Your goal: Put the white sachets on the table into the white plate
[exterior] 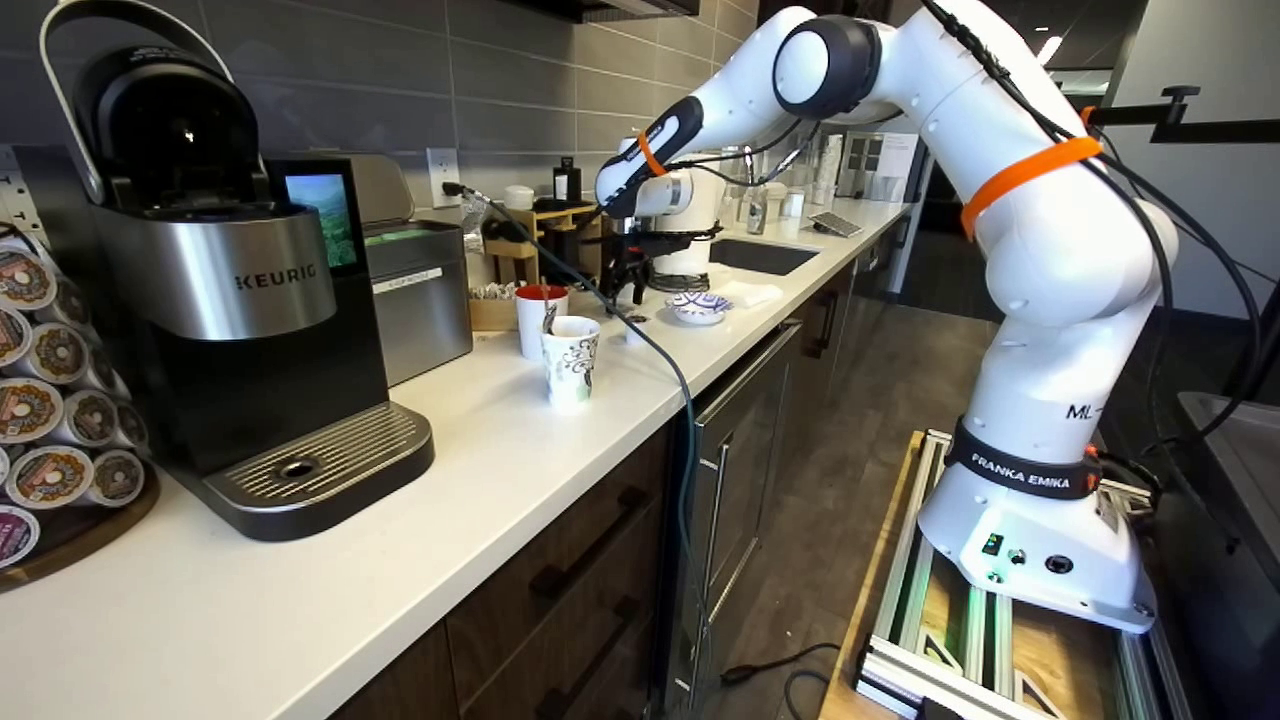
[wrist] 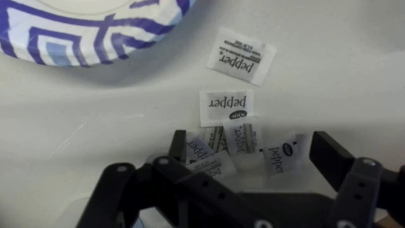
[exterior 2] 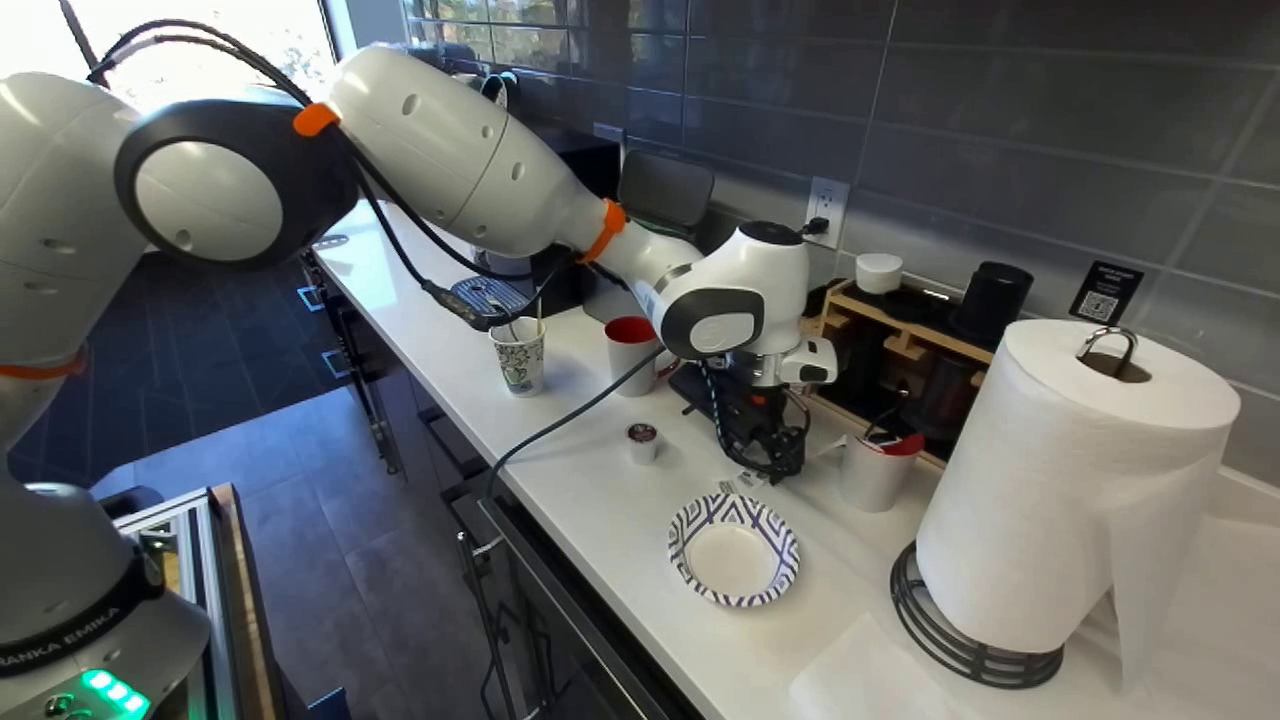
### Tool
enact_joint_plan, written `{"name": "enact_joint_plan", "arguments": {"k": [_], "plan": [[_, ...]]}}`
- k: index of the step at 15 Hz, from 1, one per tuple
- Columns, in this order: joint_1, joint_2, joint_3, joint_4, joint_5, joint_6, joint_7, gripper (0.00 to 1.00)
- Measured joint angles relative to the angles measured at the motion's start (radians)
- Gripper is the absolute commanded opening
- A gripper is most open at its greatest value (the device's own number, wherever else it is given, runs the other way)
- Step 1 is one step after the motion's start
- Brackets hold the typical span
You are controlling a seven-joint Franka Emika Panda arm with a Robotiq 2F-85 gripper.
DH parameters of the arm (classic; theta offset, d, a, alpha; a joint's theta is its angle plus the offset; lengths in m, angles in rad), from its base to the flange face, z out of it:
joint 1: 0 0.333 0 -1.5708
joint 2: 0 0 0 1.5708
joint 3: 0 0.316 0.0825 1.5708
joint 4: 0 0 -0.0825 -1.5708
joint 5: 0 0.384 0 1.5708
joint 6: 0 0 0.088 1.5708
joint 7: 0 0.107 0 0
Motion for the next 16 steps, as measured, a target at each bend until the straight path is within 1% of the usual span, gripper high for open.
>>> {"name": "enact_joint_plan", "arguments": {"k": [3,4,5,6,7,8,9,11,12,13,14,15,16], "plan": [[0.007,0.025,-0.005,0.015,-0.006,0.0,0.013,1.0],[0.007,0.032,-0.006,0.024,-0.006,-0.001,0.016,0.78],[0.007,0.035,-0.006,0.031,-0.006,-0.002,0.018,0.74],[0.007,0.039,-0.007,0.037,-0.006,-0.003,0.021,0.68],[0.007,0.041,-0.007,0.044,-0.006,-0.003,0.022,0.59],[0.007,0.043,-0.007,0.052,-0.006,-0.004,0.023,0.52],[0.007,0.044,-0.008,0.058,-0.006,-0.005,0.023,0.43],[0.007,0.044,-0.009,0.066,-0.007,-0.005,0.024,0.3],[0.007,0.044,-0.009,0.07,-0.007,-0.007,0.024,0.21],[0.008,0.044,-0.009,0.074,-0.007,-0.01,0.024,0.14],[0.009,0.044,-0.008,0.076,-0.007,-0.013,0.024,0.05],[0.011,0.044,-0.007,0.079,-0.007,-0.017,0.024,0.01],[0.013,0.043,-0.007,0.08,-0.007,-0.021,0.024,0.0]]}}
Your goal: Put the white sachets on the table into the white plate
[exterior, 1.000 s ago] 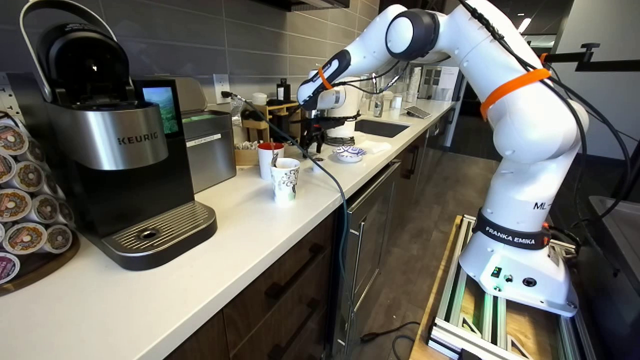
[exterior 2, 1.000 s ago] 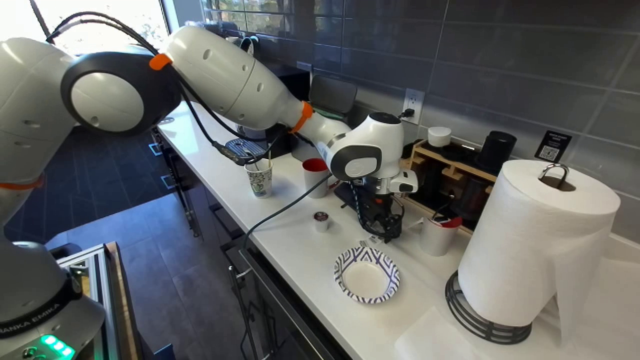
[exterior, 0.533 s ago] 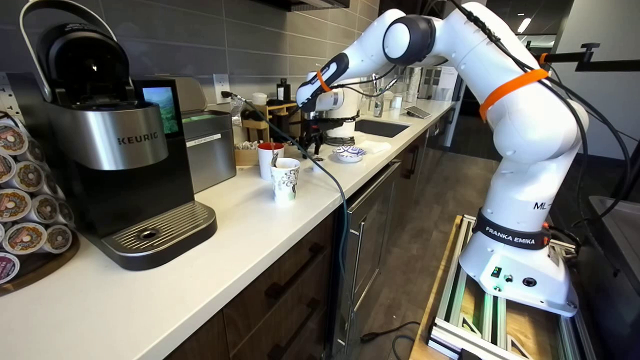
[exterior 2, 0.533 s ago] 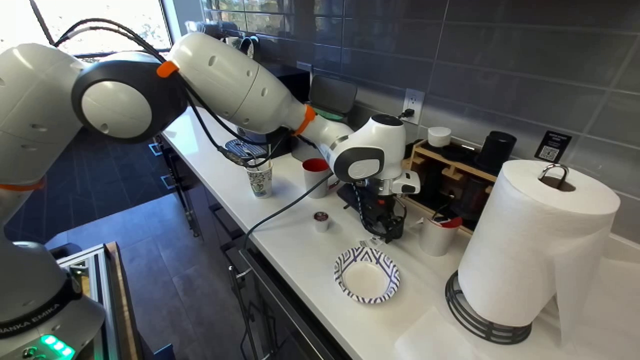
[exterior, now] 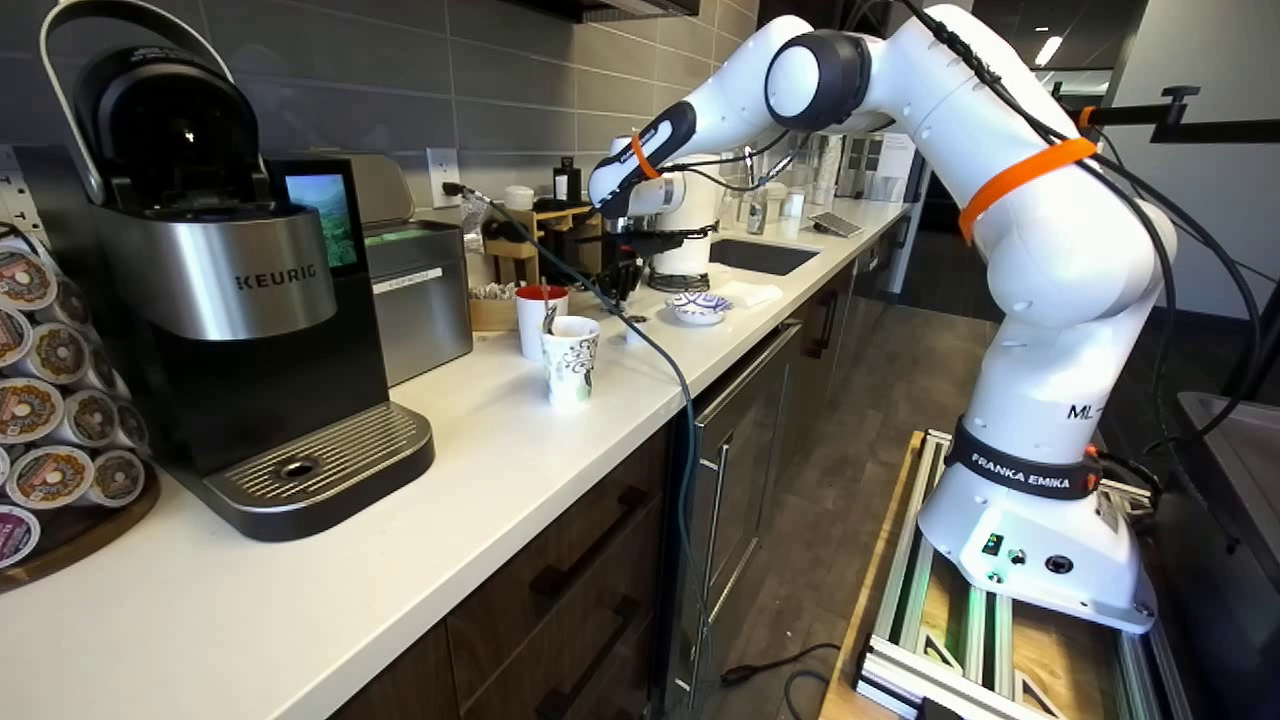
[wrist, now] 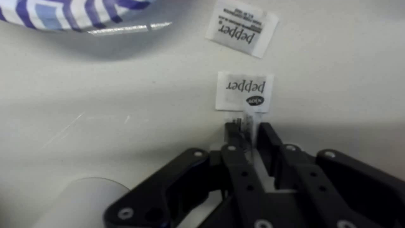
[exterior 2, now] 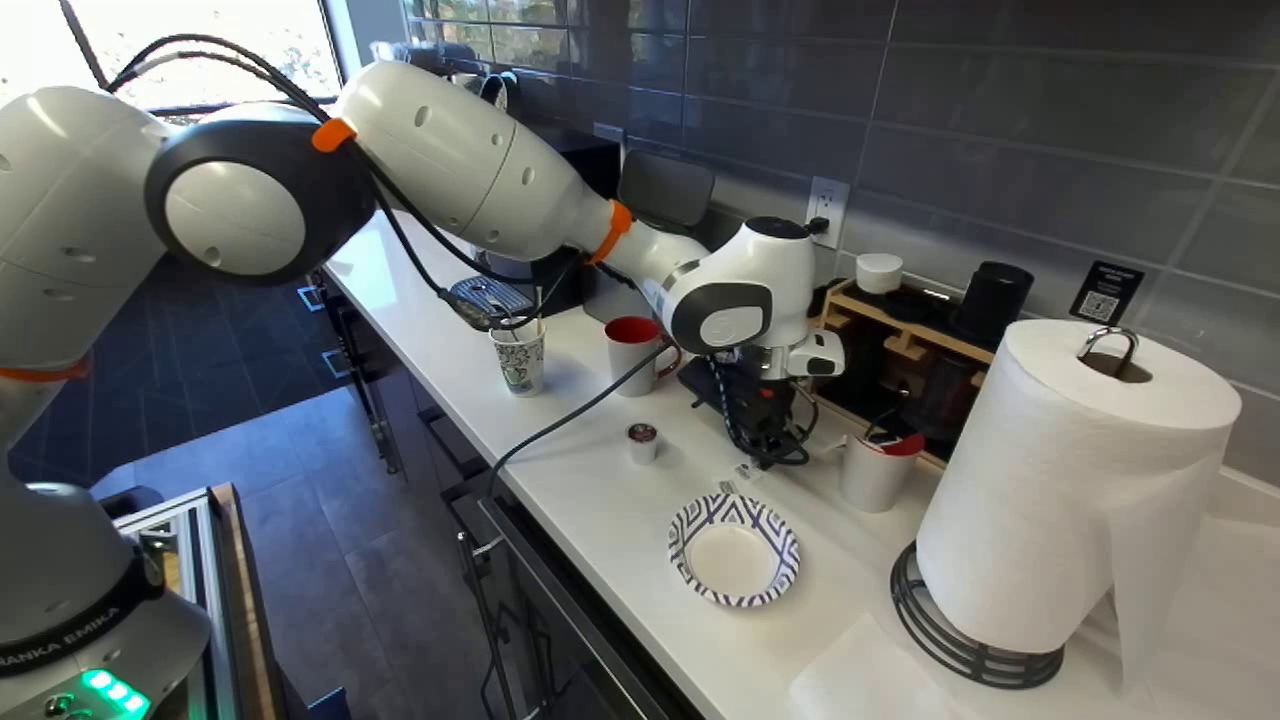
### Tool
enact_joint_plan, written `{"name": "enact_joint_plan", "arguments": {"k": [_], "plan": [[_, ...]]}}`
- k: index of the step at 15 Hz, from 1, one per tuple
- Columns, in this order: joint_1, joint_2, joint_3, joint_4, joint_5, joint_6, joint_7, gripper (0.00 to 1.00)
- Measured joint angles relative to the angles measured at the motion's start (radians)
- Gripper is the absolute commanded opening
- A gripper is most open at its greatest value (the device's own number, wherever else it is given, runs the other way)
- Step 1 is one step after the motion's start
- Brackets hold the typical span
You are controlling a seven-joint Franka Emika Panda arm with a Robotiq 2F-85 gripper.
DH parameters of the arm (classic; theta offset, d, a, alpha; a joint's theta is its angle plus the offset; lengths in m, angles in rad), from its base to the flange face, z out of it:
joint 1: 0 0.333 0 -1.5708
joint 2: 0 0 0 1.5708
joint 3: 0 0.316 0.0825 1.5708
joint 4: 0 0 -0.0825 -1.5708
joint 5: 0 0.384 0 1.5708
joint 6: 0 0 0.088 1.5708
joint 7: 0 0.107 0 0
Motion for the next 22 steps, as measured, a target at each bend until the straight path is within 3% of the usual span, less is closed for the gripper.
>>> {"name": "enact_joint_plan", "arguments": {"k": [7,16,22], "plan": [[-0.014,-0.017,-0.009,-0.013,-0.001,-0.014,-0.016,0.01],[-0.155,-0.295,0.044,-0.247,0.102,-0.059,-0.307,0.01],[-0.147,-0.352,-0.023,-0.339,0.079,-0.17,-0.322,0.01]]}}
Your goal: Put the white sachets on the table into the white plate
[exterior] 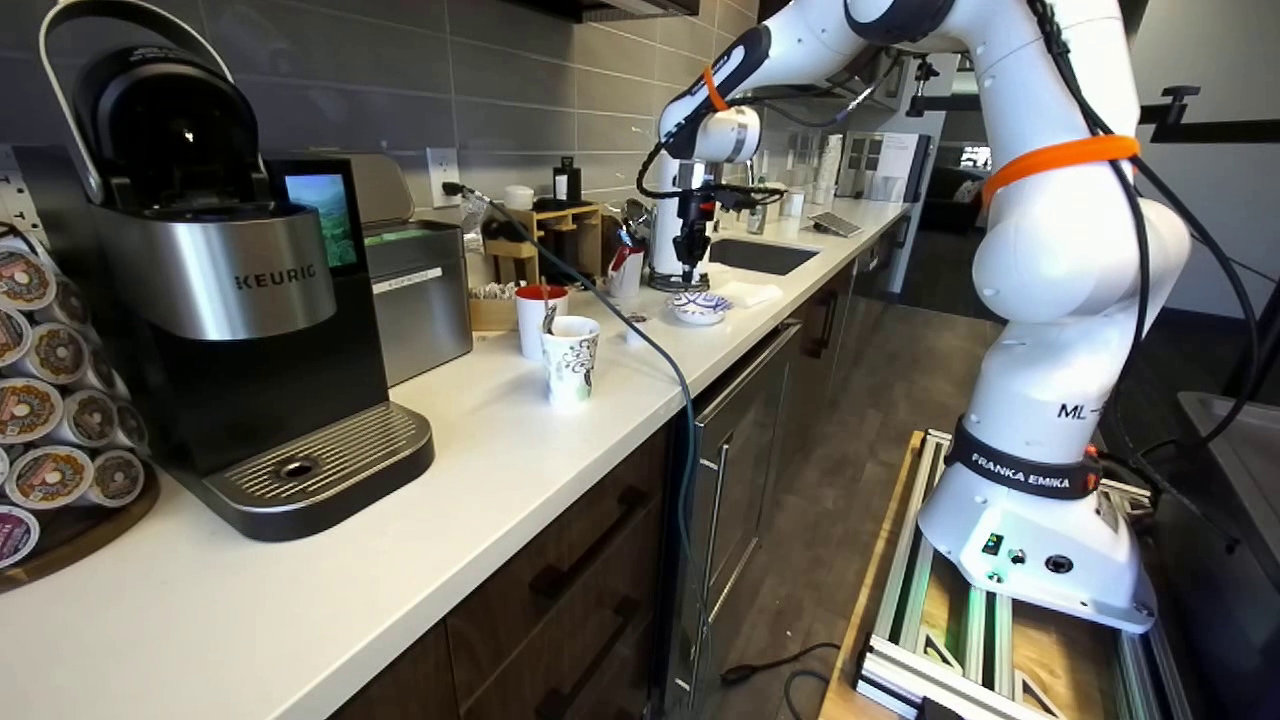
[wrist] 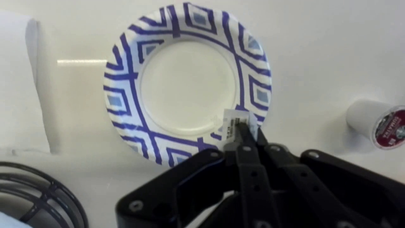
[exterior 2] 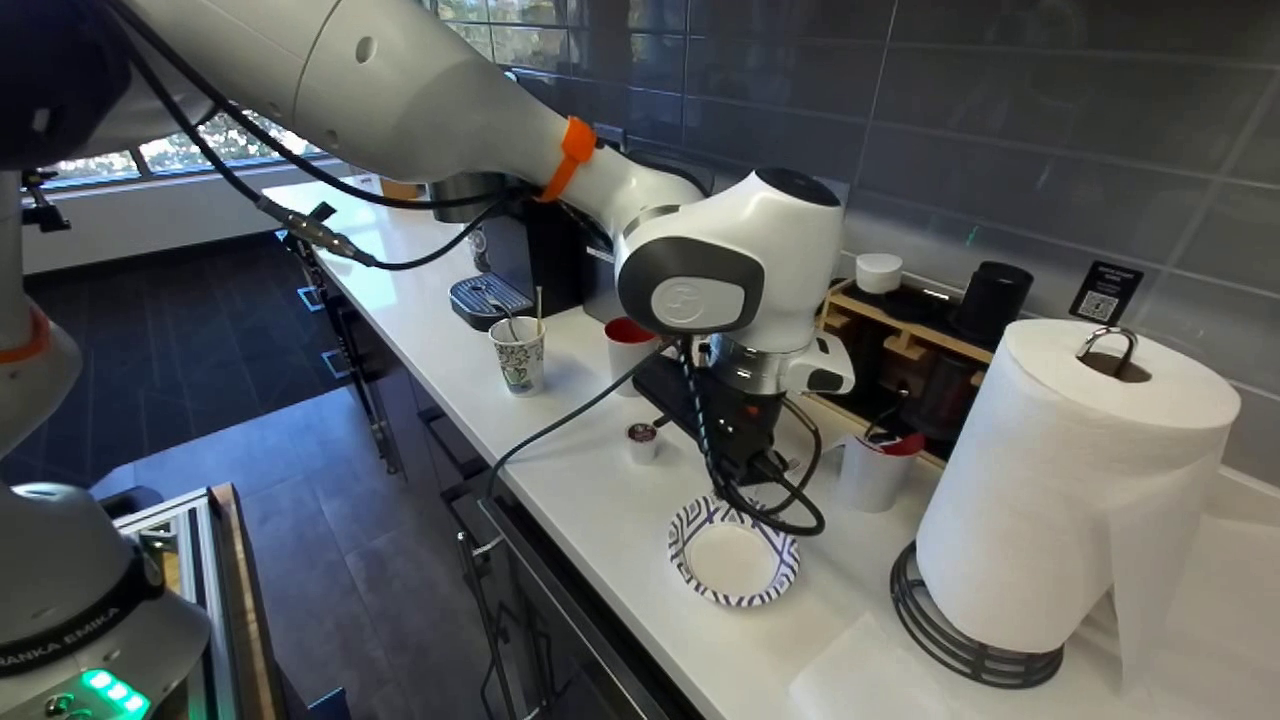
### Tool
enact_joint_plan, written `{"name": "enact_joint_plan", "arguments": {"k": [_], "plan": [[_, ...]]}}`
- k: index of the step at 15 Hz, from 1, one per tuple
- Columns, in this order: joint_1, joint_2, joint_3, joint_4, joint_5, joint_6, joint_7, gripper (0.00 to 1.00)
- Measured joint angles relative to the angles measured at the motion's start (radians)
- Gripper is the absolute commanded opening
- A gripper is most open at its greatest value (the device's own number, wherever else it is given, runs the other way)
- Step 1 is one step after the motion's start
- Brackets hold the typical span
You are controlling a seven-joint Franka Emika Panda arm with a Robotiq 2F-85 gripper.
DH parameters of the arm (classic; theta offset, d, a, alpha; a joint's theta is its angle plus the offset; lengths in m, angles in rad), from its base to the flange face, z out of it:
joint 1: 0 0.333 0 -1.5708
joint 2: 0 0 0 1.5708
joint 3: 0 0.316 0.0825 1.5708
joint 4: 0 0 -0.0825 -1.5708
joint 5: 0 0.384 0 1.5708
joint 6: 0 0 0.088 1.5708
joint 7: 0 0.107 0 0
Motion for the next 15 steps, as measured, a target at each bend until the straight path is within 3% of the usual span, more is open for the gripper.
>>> {"name": "enact_joint_plan", "arguments": {"k": [2,3,5,11,14,15], "plan": [[0.011,0.008,-0.028,-0.015,-0.021,0.004,0.038,0.04],[0.015,0.013,-0.039,-0.019,-0.032,0.005,0.062,0.28],[0.022,0.024,-0.053,-0.022,-0.047,0.005,0.106,0.31],[0.039,0.032,-0.05,-0.021,-0.05,0.018,0.154,0.75],[0.048,0.016,-0.033,-0.025,-0.031,0.083,0.155,0.97],[0.049,0.009,-0.022,-0.028,-0.018,0.112,0.155,1.0]]}}
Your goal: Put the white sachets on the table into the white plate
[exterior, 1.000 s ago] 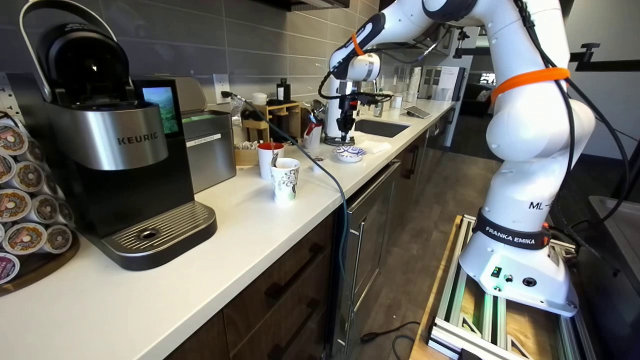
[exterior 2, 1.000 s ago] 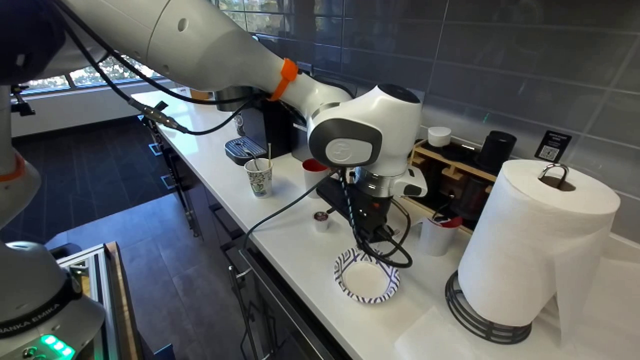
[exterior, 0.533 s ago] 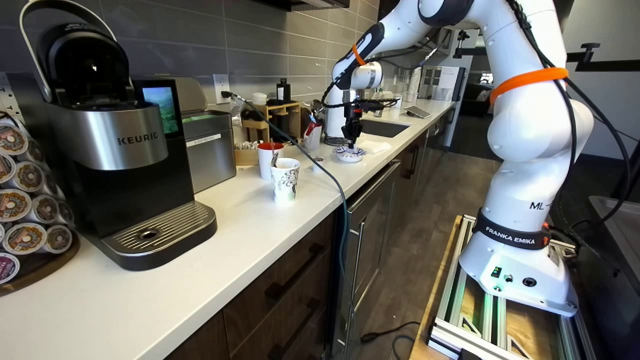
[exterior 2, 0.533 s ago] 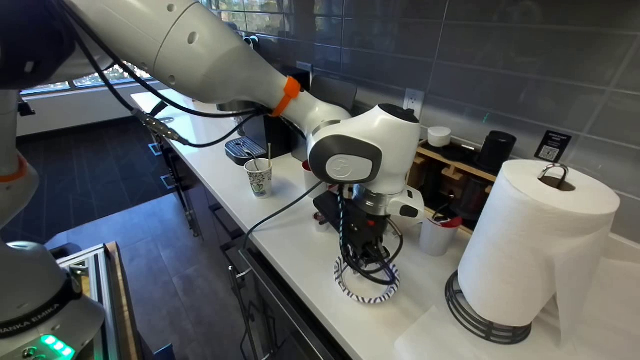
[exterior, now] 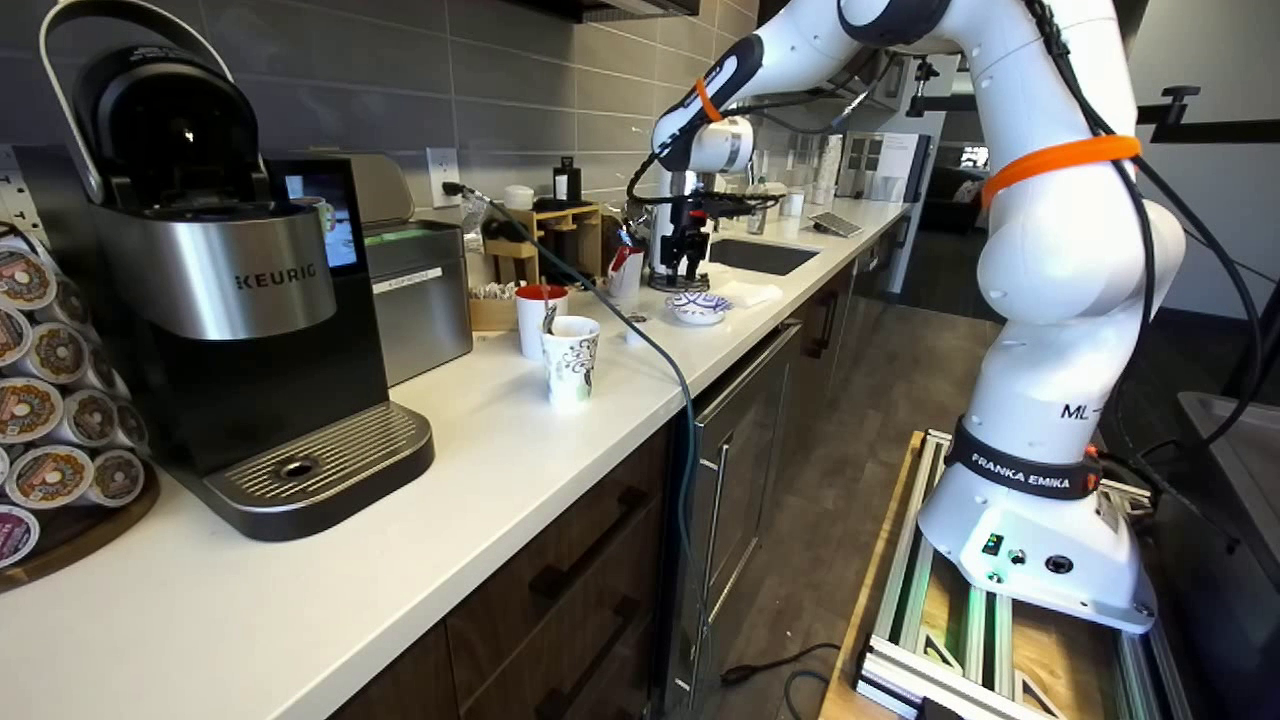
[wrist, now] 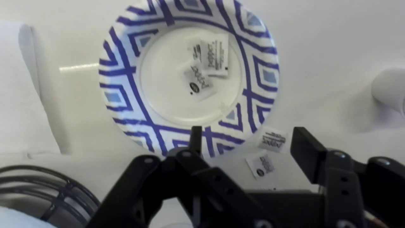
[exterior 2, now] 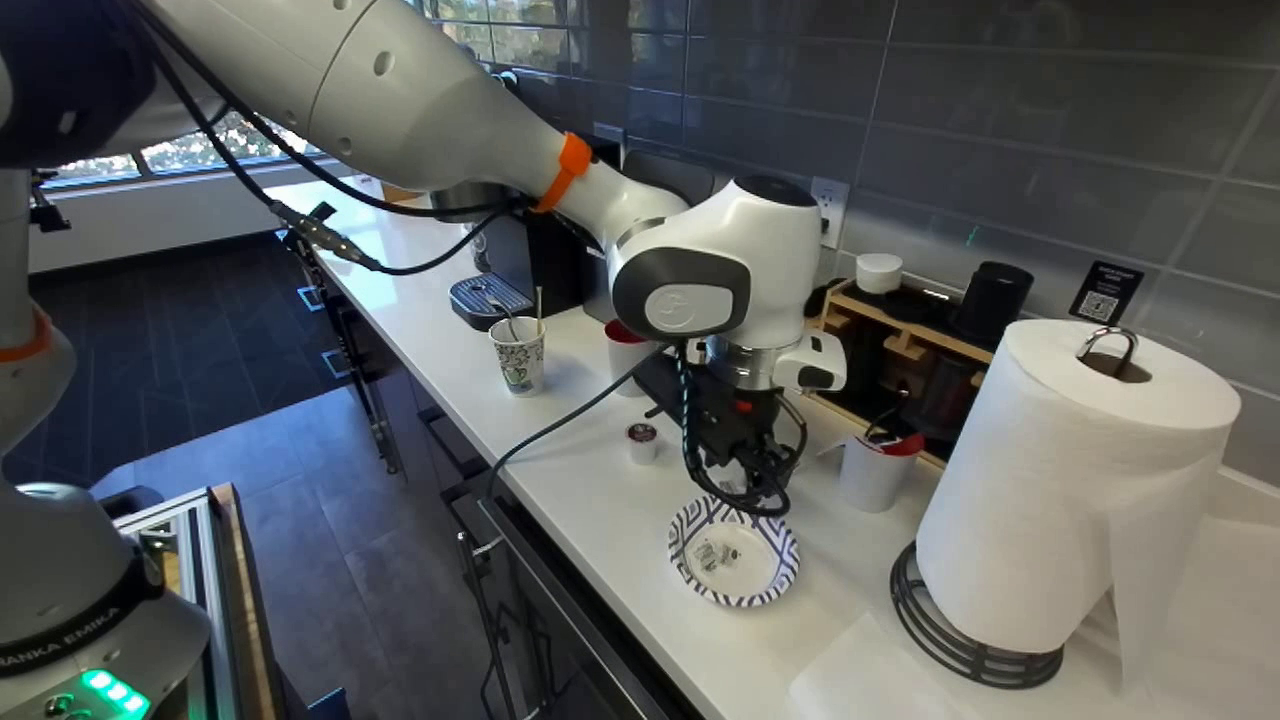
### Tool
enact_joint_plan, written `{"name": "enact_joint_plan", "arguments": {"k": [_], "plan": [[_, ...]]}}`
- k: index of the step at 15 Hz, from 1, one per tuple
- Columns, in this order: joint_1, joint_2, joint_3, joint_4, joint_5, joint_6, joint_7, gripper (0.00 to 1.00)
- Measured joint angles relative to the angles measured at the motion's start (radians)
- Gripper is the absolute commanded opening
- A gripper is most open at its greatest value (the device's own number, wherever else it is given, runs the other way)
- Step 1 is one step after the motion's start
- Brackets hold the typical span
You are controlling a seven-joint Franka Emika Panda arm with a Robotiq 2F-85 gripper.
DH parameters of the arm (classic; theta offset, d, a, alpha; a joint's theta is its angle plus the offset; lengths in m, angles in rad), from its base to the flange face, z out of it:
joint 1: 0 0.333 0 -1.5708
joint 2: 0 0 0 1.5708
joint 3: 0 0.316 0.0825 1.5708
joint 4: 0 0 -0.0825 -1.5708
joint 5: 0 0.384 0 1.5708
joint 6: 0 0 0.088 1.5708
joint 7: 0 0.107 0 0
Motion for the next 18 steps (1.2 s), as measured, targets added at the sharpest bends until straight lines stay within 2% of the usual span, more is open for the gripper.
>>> {"name": "enact_joint_plan", "arguments": {"k": [3,8,13,18], "plan": [[0.011,-0.006,0.035,0.0,0.04,0.084,0.0,1.0],[0.039,0.04,0.077,0.013,0.055,0.158,0.001,1.0],[0.066,0.14,0.082,0.065,0.031,0.245,0.0,1.0],[0.071,0.231,0.07,0.153,-0.018,0.261,0.034,1.0]]}}
